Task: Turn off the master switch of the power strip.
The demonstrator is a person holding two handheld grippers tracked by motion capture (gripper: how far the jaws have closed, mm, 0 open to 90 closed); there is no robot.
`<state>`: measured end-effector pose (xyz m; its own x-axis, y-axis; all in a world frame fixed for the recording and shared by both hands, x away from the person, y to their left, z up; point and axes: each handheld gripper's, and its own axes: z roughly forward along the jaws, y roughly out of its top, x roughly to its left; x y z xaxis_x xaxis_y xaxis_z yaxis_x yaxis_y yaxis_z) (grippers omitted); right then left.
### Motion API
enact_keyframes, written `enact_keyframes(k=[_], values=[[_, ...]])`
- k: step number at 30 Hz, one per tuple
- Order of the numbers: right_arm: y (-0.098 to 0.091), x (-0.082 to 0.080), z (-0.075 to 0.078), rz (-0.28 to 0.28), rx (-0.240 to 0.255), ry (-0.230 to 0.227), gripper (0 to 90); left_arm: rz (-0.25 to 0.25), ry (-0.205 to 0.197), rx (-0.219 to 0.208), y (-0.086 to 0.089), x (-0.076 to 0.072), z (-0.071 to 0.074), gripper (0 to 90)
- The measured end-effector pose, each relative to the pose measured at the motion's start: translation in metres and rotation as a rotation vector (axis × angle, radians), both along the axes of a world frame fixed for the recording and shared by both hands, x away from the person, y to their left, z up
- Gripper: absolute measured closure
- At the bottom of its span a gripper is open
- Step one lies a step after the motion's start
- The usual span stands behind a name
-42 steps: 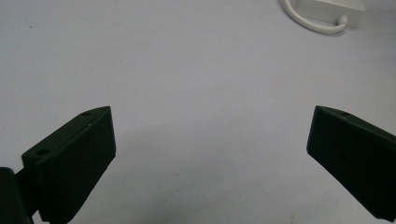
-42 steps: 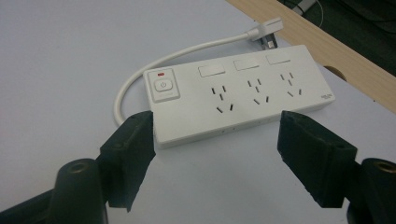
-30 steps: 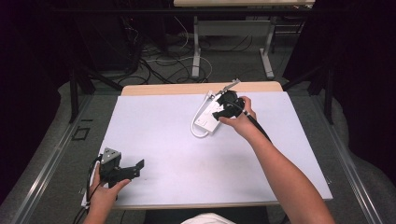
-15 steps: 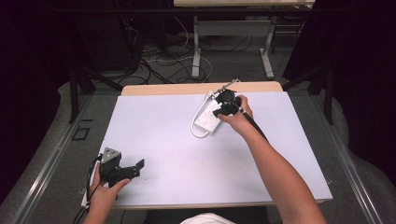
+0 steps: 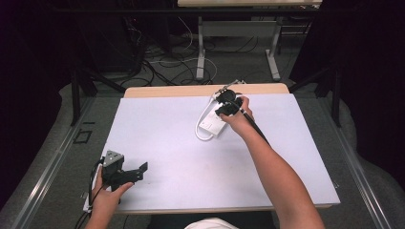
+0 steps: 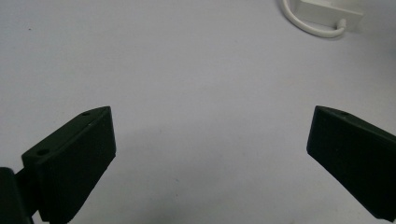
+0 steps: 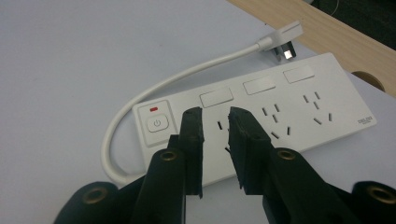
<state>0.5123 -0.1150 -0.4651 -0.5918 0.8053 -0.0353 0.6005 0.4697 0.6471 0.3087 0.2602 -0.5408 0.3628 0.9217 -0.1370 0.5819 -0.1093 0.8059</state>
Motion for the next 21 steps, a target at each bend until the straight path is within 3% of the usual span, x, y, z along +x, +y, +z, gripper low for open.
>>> enact_keyframes(k=[8,9,10,12,21], values=[[0.010,0.004,-0.004,0.019,-0.003,0.003,82.8,0.010,0.002,-0.003,0.004,-0.001,0.001,1.2],[0.012,0.005,-0.007,0.032,0.020,-0.004,83.7,0.011,0.001,-0.004,0.004,-0.001,0.001,1.2],[0.013,0.005,-0.007,0.027,-0.006,0.004,84.8,0.013,-0.002,-0.007,0.004,-0.001,0.001,1.2],[0.016,0.006,-0.010,0.031,0.013,0.000,87.2,0.011,-0.001,-0.006,0.004,-0.001,0.001,1.2],[0.026,0.007,-0.018,0.048,0.002,0.040,90.0,0.014,-0.002,-0.005,0.006,-0.002,0.002,1.2]])
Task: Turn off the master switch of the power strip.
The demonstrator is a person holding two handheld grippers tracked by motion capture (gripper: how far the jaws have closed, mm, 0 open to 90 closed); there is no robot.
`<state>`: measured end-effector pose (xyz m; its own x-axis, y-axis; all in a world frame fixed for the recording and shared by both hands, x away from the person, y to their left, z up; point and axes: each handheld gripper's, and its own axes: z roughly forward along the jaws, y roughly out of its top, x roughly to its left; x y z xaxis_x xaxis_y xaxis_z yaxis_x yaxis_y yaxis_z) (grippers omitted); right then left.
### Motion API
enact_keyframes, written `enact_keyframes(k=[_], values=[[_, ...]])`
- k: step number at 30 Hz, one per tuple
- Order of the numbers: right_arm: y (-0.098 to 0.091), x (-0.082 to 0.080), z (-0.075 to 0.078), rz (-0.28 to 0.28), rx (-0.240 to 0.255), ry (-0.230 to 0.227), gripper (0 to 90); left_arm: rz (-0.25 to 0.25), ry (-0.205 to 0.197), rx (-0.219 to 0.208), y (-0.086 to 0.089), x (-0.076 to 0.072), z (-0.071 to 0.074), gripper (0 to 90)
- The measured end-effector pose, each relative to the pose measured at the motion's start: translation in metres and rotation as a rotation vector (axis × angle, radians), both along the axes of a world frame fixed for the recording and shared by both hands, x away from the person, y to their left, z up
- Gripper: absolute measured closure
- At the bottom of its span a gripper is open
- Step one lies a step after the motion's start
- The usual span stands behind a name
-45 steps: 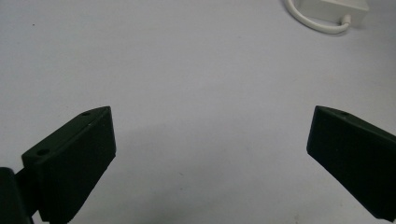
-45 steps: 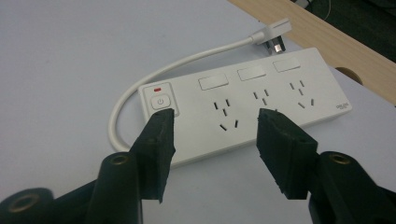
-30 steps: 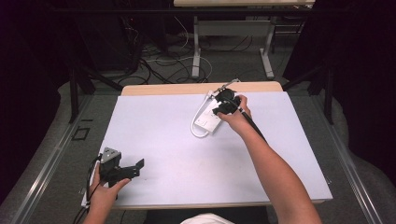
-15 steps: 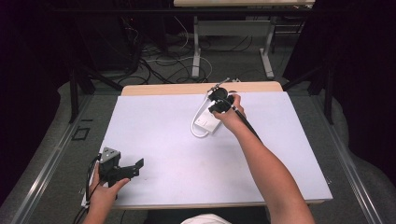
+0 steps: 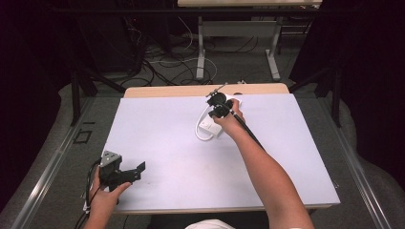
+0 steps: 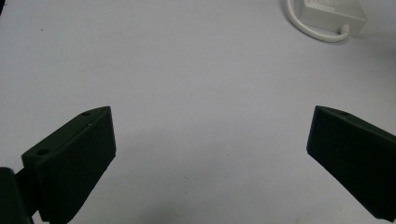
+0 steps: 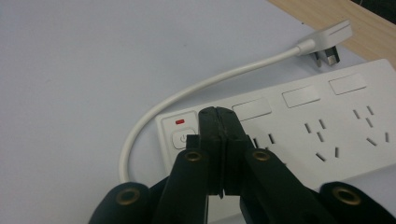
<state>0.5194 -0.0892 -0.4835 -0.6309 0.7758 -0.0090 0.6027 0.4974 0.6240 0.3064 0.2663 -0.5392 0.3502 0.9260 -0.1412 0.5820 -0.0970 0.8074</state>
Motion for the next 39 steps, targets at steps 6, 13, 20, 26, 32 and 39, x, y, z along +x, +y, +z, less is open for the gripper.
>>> enact_keyframes(k=[6,13,20,26,32,39], values=[[0.006,0.000,-0.007,0.012,-0.001,0.013,90.0,-0.005,-0.002,0.005,-0.001,0.000,0.000,1.2],[0.008,0.001,-0.011,0.028,-0.014,0.032,90.0,-0.002,-0.004,0.003,-0.001,-0.001,0.000,1.2],[0.011,0.004,-0.016,0.015,-0.008,0.056,90.0,0.000,0.000,0.002,0.000,-0.001,0.000,1.2],[0.013,0.005,-0.021,0.023,-0.015,0.067,90.0,0.000,0.000,0.003,0.000,-0.002,0.000,1.2],[0.016,0.006,-0.026,0.031,-0.010,0.063,90.0,-0.002,-0.002,0.001,0.000,-0.001,0.000,1.2],[0.018,0.006,-0.030,0.030,-0.019,0.074,90.0,-0.001,-0.003,0.001,0.000,-0.001,0.000,1.2]])
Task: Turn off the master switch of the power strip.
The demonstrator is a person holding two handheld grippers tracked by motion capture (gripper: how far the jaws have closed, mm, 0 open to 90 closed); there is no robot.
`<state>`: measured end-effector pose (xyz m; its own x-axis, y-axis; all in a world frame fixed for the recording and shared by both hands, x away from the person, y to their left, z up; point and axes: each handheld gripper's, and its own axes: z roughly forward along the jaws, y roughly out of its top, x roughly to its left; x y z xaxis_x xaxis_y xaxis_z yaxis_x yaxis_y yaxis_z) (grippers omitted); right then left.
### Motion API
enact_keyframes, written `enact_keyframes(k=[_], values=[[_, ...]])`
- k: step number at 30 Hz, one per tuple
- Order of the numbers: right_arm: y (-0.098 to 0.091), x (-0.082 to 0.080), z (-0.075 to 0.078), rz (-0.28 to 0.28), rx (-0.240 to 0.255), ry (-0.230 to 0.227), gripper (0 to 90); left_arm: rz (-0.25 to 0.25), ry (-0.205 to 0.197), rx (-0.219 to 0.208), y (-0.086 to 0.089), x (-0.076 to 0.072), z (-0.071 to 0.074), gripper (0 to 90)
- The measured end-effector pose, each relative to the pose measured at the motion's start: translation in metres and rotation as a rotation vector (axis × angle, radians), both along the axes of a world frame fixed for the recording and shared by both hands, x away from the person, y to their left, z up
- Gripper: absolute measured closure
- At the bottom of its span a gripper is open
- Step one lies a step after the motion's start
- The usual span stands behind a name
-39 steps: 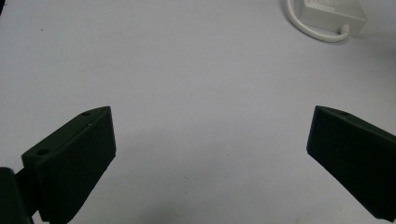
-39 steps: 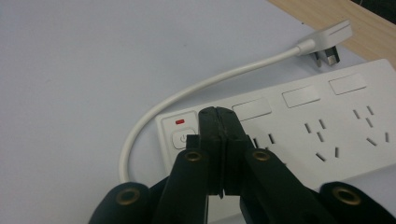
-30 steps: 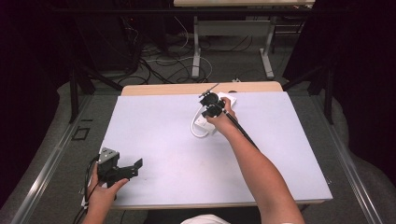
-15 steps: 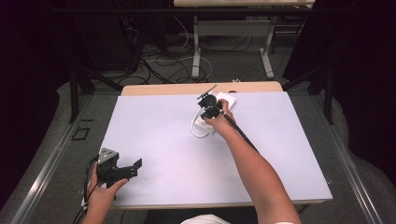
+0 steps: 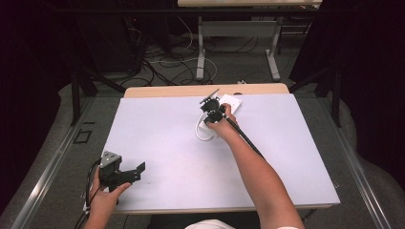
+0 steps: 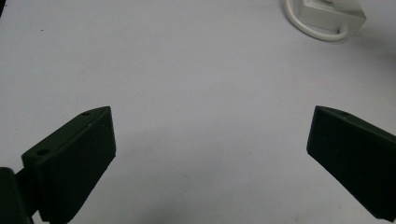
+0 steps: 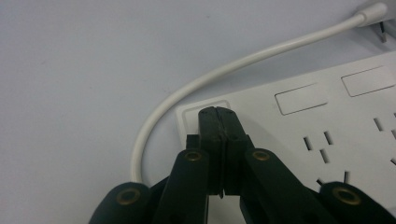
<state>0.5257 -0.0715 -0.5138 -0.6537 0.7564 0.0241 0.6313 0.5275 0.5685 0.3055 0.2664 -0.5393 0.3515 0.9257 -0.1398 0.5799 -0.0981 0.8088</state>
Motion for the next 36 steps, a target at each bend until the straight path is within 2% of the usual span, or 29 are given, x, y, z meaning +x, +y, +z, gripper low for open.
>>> enact_keyframes(k=[1,3,8,10,11,13,14,15,17,20,23,26,28,29,30,32,34,35,36], values=[[0.000,0.001,-0.001,-0.002,-0.010,-0.019,90.0,-0.001,0.000,0.000,0.000,0.000,0.000,1.2],[0.001,0.001,-0.002,-0.013,-0.003,0.013,90.0,-0.001,0.000,0.001,0.000,0.000,0.000,1.2],[0.002,0.001,-0.004,-0.008,-0.002,0.002,90.0,-0.001,0.002,0.000,0.000,0.000,0.000,1.2],[0.004,0.001,-0.005,-0.001,0.003,-0.021,90.0,0.000,0.001,0.000,0.000,0.000,0.000,1.2],[0.005,-0.001,-0.004,-0.010,-0.027,-0.007,90.0,0.002,-0.001,-0.006,-0.001,0.000,0.000,1.2],[0.008,-0.001,-0.006,-0.012,-0.011,-0.033,90.0,0.000,-0.003,-0.003,-0.001,0.000,0.000,1.2],[0.008,0.000,-0.005,0.002,-0.046,-0.034,90.0,0.001,-0.008,-0.002,-0.001,0.000,-0.001,1.2],[0.009,-0.002,-0.006,-0.024,-0.047,-0.018,90.0,-0.001,-0.007,-0.001,-0.001,0.000,-0.001,1.2],[0.009,-0.002,-0.006,-0.025,-0.053,-0.015,90.0,-0.006,0.000,0.007,-0.001,-0.001,0.000,1.2],[0.009,-0.002,-0.007,-0.042,-0.023,-0.019,90.0,-0.001,-0.002,0.004,-0.001,-0.001,0.000,1.2],[0.009,-0.001,-0.005,-0.037,-0.042,-0.008,90.0,0.001,0.001,0.004,0.000,-0.002,0.000,1.2],[0.009,-0.002,-0.003,-0.036,-0.021,-0.003,90.0,0.005,-0.001,0.003,0.001,-0.001,0.000,1.2],[0.009,-0.003,-0.002,-0.027,-0.035,-0.009,90.0,0.007,0.004,0.000,0.001,-0.001,0.000,1.2],[0.009,-0.003,-0.005,-0.036,0.012,-0.040,90.0,0.007,0.003,-0.001,0.001,-0.001,0.000,1.2],[0.009,-0.004,-0.001,-0.047,-0.019,0.001,89.5,0.008,0.002,0.000,0.001,-0.001,0.000,1.2],[0.009,-0.004,-0.002,-0.042,-0.002,-0.022,87.3,0.001,0.000,0.006,0.001,-0.001,0.000,1.2],[0.008,-0.005,0.000,-0.045,0.011,-0.026,84.0,0.000,-0.002,0.004,0.001,-0.001,0.000,1.2],[0.008,-0.005,0.001,-0.046,0.020,-0.044,82.2,0.000,0.003,0.002,0.000,-0.001,0.000,1.2],[0.007,-0.005,0.003,-0.053,0.011,-0.037,79.6,-0.001,0.004,0.002,0.000,-0.001,0.000,1.2]])
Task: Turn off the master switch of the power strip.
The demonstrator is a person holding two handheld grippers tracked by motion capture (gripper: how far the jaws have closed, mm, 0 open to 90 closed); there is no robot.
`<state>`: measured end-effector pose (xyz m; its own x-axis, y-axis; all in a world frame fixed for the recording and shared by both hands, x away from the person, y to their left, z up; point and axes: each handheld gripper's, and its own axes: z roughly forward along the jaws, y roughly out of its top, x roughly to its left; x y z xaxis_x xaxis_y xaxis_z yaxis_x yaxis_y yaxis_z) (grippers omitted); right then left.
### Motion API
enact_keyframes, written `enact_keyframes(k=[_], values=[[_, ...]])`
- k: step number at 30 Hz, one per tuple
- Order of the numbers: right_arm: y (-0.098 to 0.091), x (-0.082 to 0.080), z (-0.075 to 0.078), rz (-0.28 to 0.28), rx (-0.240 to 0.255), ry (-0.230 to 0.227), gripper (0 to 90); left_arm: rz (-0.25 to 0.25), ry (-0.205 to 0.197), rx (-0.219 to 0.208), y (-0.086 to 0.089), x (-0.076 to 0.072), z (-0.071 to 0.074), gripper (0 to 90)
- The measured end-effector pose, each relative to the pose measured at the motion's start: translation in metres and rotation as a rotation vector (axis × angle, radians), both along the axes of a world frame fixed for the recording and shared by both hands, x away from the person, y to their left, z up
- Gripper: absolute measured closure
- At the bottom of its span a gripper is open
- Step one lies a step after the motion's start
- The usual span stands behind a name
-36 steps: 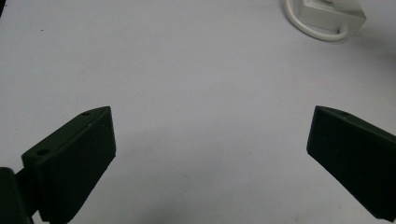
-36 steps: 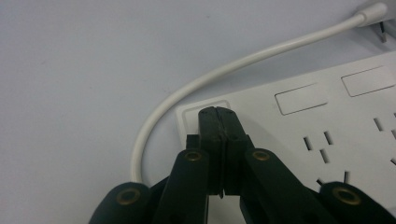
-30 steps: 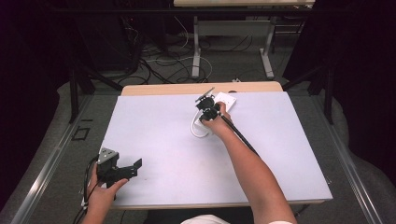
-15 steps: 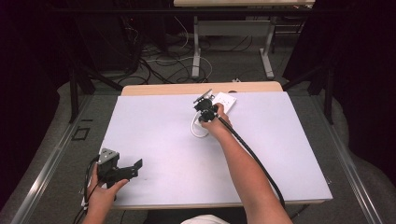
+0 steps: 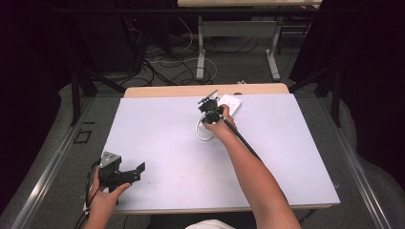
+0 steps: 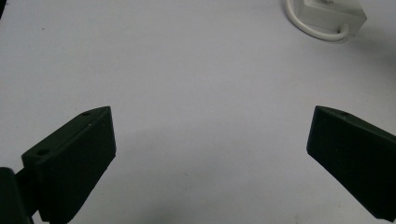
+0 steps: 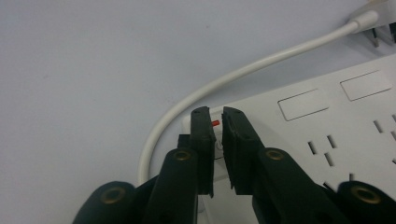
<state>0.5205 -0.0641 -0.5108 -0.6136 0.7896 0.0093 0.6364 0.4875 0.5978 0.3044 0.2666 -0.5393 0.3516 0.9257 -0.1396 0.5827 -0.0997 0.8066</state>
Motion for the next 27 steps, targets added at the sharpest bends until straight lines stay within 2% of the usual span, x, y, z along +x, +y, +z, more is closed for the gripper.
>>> enact_keyframes(k=[1,4,9,10,11,13,14,15,17,21,22,23,24,26,27], values=[[0.000,-0.001,0.003,-0.008,-0.016,0.017,77.9,-0.001,0.000,0.000,0.000,0.000,0.000,1.2],[-0.002,-0.002,0.004,-0.019,0.019,-0.007,74.6,-0.004,-0.001,0.002,-0.001,0.001,0.000,1.2],[-0.006,-0.003,0.010,-0.007,0.024,-0.004,72.5,-0.006,-0.004,0.001,-0.003,0.002,-0.001,1.2],[-0.007,-0.002,0.011,-0.002,0.005,-0.008,72.0,-0.005,-0.005,0.000,-0.003,0.002,-0.001,1.2],[-0.007,-0.002,0.012,-0.004,0.007,-0.009,70.5,-0.005,-0.006,0.001,-0.002,0.002,-0.001,1.2],[-0.009,-0.003,0.014,0.006,-0.003,0.018,68.5,-0.004,-0.006,0.001,-0.002,0.003,-0.001,1.2],[-0.010,-0.005,0.019,0.010,-0.044,0.053,67.1,-0.003,-0.001,-0.001,-0.002,0.002,-0.001,1.2],[-0.009,-0.006,0.013,-0.009,0.033,-0.006,65.1,-0.004,-0.001,-0.001,-0.002,0.002,-0.001,1.2],[-0.011,-0.007,0.016,0.007,0.038,-0.010,60.4,-0.003,-0.001,-0.001,-0.002,0.002,-0.001,1.2],[-0.014,-0.011,0.021,-0.018,0.028,-0.014,54.9,-0.003,-0.003,0.003,-0.002,0.001,-0.001,1.2],[-0.015,-0.011,0.022,-0.002,0.023,-0.016,53.8,-0.004,-0.002,0.004,-0.002,0.001,-0.001,1.2],[-0.015,-0.013,0.023,-0.014,0.039,-0.019,52.0,-0.004,-0.002,0.004,-0.002,0.001,-0.001,1.2],[-0.016,-0.013,0.023,0.000,0.045,-0.029,51.2,-0.006,-0.001,0.004,-0.002,0.002,-0.001,1.2],[-0.017,-0.015,0.026,-0.016,0.044,-0.019,50.4,-0.003,0.000,0.005,-0.003,0.001,-0.001,1.2],[-0.018,-0.015,0.027,-0.004,0.053,-0.032,49.8,-0.004,0.000,0.004,-0.003,0.001,-0.001,1.2]])
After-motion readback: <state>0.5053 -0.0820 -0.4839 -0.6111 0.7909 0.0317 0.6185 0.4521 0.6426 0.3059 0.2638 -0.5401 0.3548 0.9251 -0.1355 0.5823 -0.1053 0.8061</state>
